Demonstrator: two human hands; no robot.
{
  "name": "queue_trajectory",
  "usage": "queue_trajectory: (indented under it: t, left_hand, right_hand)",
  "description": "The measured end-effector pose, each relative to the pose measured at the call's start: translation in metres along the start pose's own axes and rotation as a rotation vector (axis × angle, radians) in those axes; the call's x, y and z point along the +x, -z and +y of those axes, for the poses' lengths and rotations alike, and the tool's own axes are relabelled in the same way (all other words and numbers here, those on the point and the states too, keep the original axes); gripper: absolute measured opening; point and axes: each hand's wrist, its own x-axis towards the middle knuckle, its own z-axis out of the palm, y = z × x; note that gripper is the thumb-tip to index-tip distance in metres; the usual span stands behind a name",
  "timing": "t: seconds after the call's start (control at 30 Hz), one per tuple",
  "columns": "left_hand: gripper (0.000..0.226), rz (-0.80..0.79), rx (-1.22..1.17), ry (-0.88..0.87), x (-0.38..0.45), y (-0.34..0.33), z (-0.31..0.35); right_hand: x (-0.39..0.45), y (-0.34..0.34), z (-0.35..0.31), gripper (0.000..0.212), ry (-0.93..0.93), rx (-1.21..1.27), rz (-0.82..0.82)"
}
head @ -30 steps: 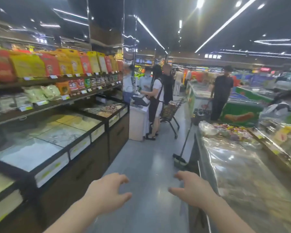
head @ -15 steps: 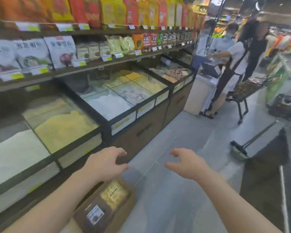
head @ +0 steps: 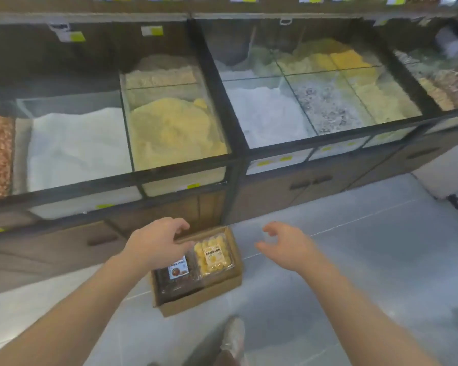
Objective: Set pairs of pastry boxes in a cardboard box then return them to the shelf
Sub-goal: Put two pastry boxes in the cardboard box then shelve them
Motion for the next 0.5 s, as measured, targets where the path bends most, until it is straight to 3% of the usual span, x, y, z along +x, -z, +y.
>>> queue_trajectory:
  t: [0.07, 0.2, 0.37, 0.5]
  left_hand:
    - [0.048, -0.017, -0.052, 0.084, 0.025, -0.03, -0.016]
    - [0.044, -0.028, -0.136, 0.271, 0.078, -0.108, -0.055]
    - [0.044, -0.032, -0.228, 0.362, 0.155, -0.236, -0.117]
    - [0.043, -0.059, -0.271, 0.435, 0.218, -0.341, -0.169]
  right_hand:
    - [0.044, -0.021, 0.005, 0.071, 0.033, 0.002, -0.041]
    - [0.134, -0.092, 0.027, 0.053, 0.011, 0.009, -0.136]
    - [0.238, -0.219, 0.069, 0.034, -0.088, 0.045, -0.255]
    - [0.309, -0.327, 0.108, 0.026, -0.065, -0.017, -0.288]
